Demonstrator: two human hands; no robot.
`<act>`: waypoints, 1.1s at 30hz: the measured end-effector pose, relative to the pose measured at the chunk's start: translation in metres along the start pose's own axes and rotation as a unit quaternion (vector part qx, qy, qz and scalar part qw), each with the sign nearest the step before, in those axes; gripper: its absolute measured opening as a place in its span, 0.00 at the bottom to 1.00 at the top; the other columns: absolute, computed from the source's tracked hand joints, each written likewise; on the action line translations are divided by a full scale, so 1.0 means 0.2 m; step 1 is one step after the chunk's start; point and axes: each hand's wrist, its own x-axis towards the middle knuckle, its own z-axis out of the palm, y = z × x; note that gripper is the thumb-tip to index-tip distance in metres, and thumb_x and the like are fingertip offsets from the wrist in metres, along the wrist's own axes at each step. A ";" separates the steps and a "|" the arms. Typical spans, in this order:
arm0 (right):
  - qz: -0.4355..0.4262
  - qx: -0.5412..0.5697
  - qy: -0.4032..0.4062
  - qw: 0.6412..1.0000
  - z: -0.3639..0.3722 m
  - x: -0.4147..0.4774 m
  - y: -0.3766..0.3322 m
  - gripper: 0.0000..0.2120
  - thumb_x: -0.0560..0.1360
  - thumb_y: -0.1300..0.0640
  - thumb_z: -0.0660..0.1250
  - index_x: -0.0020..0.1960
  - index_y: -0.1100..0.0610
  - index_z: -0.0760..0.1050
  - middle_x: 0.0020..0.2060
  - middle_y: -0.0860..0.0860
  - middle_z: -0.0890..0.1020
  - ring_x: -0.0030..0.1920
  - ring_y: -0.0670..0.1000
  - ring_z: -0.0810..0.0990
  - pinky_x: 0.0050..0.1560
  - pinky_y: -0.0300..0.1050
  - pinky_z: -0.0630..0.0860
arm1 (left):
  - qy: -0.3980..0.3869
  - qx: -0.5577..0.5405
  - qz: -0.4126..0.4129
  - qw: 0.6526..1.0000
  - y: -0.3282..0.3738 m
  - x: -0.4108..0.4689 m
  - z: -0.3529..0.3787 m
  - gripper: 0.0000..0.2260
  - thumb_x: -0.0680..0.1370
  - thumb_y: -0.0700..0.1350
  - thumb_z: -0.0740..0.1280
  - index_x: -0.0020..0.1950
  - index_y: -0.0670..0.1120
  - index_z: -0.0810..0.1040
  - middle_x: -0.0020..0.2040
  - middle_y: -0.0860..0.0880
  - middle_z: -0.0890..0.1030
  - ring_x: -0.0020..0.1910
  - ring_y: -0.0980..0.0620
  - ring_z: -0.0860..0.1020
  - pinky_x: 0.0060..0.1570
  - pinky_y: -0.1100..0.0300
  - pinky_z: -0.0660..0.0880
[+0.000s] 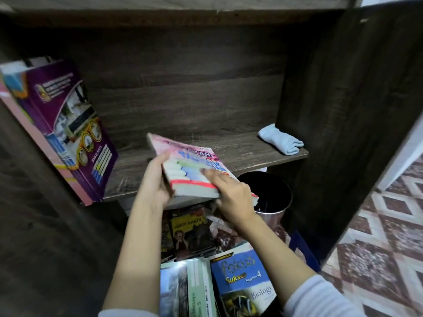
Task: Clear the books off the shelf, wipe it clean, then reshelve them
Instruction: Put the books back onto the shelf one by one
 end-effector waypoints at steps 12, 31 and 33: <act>0.603 0.472 0.242 0.596 0.08 0.23 -0.15 0.11 0.70 0.62 0.74 0.51 0.61 0.76 0.44 0.54 0.82 0.46 0.55 0.81 0.50 0.51 0.78 | 0.100 0.213 -0.012 0.972 -0.17 0.04 -0.04 0.12 0.81 0.49 0.59 0.57 0.44 0.76 0.48 0.48 0.80 0.50 0.48 0.76 0.61 0.50 0.69; 0.792 0.379 0.206 0.432 0.39 0.17 -0.03 0.50 0.61 0.50 0.80 0.73 0.53 0.52 0.68 0.60 0.65 0.63 0.64 0.72 0.60 0.60 0.73 | 0.147 0.241 0.017 0.959 -0.28 0.29 -0.08 0.07 0.78 0.36 0.65 0.50 0.48 0.75 0.53 0.45 0.81 0.51 0.46 0.79 0.53 0.54 0.76; 0.782 0.276 0.167 0.533 0.31 0.17 0.03 0.55 0.62 0.47 0.79 0.76 0.53 0.47 0.71 0.61 0.60 0.68 0.63 0.65 0.66 0.57 0.65 | 0.151 0.275 0.021 0.949 -0.28 0.29 -0.08 0.08 0.76 0.37 0.67 0.49 0.49 0.74 0.54 0.44 0.81 0.53 0.45 0.80 0.57 0.50 0.76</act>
